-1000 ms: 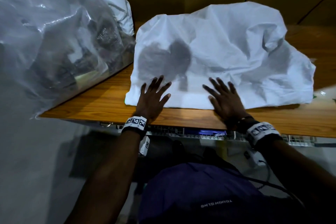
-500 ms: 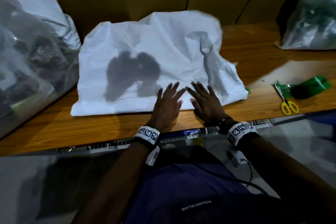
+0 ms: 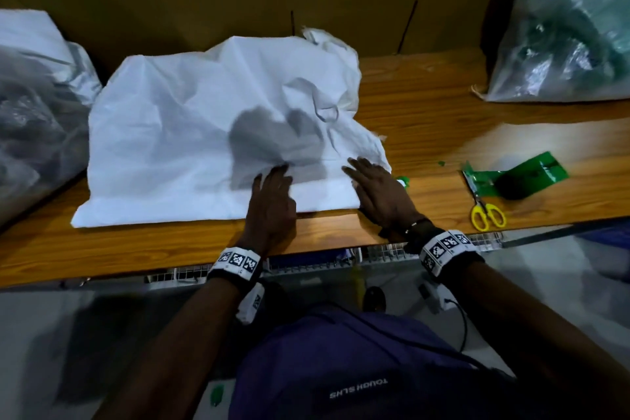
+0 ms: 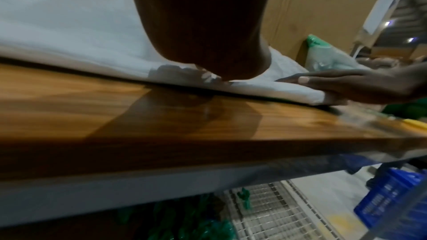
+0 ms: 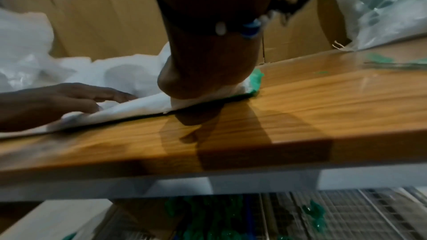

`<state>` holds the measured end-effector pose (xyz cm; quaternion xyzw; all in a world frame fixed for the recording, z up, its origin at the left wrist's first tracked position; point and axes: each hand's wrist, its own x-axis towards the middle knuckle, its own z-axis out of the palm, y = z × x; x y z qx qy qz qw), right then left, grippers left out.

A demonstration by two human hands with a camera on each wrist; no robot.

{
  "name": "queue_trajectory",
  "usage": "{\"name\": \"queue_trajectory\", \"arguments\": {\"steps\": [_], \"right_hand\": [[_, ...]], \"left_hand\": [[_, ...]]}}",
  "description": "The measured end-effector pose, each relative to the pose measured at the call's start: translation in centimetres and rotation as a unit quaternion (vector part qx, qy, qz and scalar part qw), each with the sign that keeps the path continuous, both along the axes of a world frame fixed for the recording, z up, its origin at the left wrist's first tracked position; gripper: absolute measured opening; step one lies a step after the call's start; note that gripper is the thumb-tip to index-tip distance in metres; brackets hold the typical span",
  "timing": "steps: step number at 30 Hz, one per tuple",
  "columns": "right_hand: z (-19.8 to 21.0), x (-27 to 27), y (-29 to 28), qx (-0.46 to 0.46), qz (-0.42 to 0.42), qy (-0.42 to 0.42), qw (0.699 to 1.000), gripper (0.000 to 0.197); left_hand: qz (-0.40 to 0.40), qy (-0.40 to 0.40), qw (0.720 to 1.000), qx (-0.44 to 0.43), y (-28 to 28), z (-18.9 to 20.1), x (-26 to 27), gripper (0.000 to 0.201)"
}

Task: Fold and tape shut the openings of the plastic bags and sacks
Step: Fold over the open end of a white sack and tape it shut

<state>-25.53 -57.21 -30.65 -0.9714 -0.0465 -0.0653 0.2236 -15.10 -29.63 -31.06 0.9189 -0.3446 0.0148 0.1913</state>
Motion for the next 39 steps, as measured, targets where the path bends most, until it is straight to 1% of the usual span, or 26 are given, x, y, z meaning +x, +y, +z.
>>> {"name": "queue_trajectory", "arguments": {"steps": [2, 4, 6, 8, 10, 12, 13, 15, 17, 18, 21, 23, 25, 29, 31, 34, 37, 39], "right_hand": [[0.9, -0.6, -1.1, 0.045, -0.027, -0.044, 0.998, 0.041], [1.9, -1.5, -2.3, 0.104, -0.059, -0.076, 0.99, 0.036], [2.3, -2.1, -4.0, 0.17, -0.099, -0.12, 0.973, 0.031], [1.9, -2.8, -6.1, 0.218, -0.143, -0.15, 0.954, 0.024], [1.3, -3.6, -7.7, 0.252, -0.177, -0.132, 0.942, 0.016], [0.6, -4.3, -8.6, 0.27, -0.189, -0.084, 0.94, 0.013], [0.2, -4.6, -8.7, 0.266, -0.188, -0.061, 0.944, 0.014], [-0.4, -4.7, -8.5, 0.263, -0.189, -0.028, 0.946, 0.018], [-0.5, -4.4, -8.3, 0.288, -0.19, -0.016, 0.938, 0.021], [-0.3, -4.2, -8.2, 0.304, -0.185, -0.018, 0.934, 0.023], [1.0, -3.9, -8.1, 0.37, -0.181, -0.024, 0.911, 0.028], [1.2, -4.0, -8.2, 0.398, -0.197, -0.037, 0.895, 0.027], [0.9, -4.1, -8.2, 0.411, -0.224, -0.048, 0.882, 0.026], [0.6, -4.2, -8.0, 0.395, -0.235, -0.051, 0.887, 0.027], [0.9, -4.1, -8.1, 0.403, -0.224, -0.05, 0.886, 0.028], [1.7, -3.9, -7.8, 0.426, -0.209, -0.045, 0.879, 0.031], [1.1, -3.8, -8.0, 0.424, -0.227, -0.02, 0.876, 0.021], [0.4, -4.0, -9.1, 0.429, -0.238, 0.013, 0.871, 0.016]], "left_hand": [[-0.012, -0.013, 0.999, -0.032, -3.3, 0.5, -1.5, 0.046], [-0.016, -0.008, 0.999, -0.042, -5.9, 0.6, -2.9, 0.041], [0.009, 0.011, 0.999, -0.038, -7.7, 0.7, -3.8, 0.04], [0.027, 0.005, 0.999, -0.043, -9.0, 0.7, -4.1, 0.041], [0.03, -0.004, 0.997, -0.073, -10.0, 1.2, -4.4, 0.037], [0.009, -0.011, 0.997, -0.077, -11.1, 1.8, -5.0, 0.033], [-0.007, -0.008, 0.997, -0.071, -11.7, 2.1, -5.4, 0.034], [-0.015, 0.033, 0.998, -0.049, -12.9, 2.5, -6.0, 0.036], [0.0, 0.073, 0.997, -0.016, -13.5, 2.5, -6.2, 0.042], [0.006, 0.08, 0.997, 0.0, -13.6, 2.5, -6.1, 0.044], [-0.004, 0.071, 0.996, 0.046, -13.8, 2.5, -5.6, 0.047], [-0.012, 0.067, 0.996, 0.057, -14.4, 2.6, -5.2, 0.046], [-0.002, 0.074, 0.996, 0.042, -15.3, 3.0, -5.2, 0.043], [0.016, 0.096, 0.995, -0.018, -17.1, 2.7, -5.8, 0.039], [0.035, 0.124, 0.991, -0.019, -17.6, 2.2, -5.9, 0.037], [0.042, 0.133, 0.99, -0.007, -17.7, 1.7, -5.6, 0.038], [0.044, 0.141, 0.989, -0.022, -17.5, 1.3, -5.5, 0.038], [0.045, 0.139, 0.989, -0.031, -17.4, 1.0, -5.5, 0.037]]}}
